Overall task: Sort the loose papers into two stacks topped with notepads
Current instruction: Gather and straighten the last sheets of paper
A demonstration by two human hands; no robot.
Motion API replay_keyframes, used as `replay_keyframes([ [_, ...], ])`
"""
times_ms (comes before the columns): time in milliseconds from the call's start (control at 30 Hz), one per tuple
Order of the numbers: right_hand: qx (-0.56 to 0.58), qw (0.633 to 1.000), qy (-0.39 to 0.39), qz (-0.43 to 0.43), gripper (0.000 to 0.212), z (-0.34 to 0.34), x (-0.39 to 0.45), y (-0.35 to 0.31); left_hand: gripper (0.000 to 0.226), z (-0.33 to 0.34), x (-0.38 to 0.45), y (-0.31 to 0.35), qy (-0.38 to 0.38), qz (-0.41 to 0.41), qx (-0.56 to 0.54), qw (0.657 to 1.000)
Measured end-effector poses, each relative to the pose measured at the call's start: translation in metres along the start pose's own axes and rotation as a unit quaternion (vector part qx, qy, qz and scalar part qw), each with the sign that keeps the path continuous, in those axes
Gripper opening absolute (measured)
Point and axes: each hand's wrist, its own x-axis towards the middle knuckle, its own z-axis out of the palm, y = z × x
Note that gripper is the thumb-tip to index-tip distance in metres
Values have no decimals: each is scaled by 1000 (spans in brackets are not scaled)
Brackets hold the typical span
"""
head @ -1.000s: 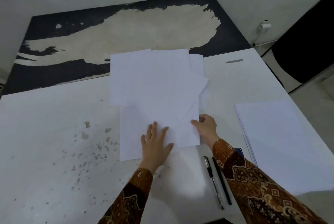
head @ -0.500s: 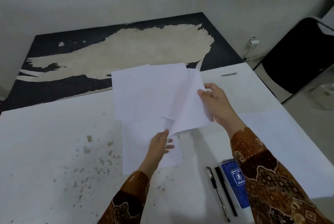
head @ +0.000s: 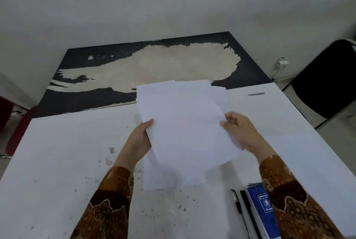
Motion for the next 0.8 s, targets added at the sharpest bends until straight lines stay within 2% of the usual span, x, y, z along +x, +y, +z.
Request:
replay_keyframes([
  [67,1,999,29,34,12,14,3,29,26,-10,3,-5,41,21,52,998],
  [167,-17,995,30,96,19,37,2,58,22,-23,3,-19,141,22,146,979],
  [267,-80,988,-14,130,25,55,-1,80,18,-40,-2,-39,194,12,146,970],
  [367,-190,974,-60,108,28,69,3,100,26,-59,-2,-62,215,9,162,963],
  [433,-238,967,-36,87,33,72,15,106,29,-66,-2,-72,253,19,186,949],
  [500,-271,959,26,78,43,71,32,109,32,-73,1,-77,296,27,197,934],
  [567,-313,939,102,100,62,68,52,111,32,-78,5,-79,321,31,217,921],
  [633,-349,917,143,133,80,66,69,108,31,-82,12,-78,332,32,242,911],
  [700,-362,913,143,124,88,67,85,104,31,-84,17,-77,338,37,253,906],
  [800,-346,930,105,69,91,74,112,92,30,-84,26,-73,355,46,254,899],
])
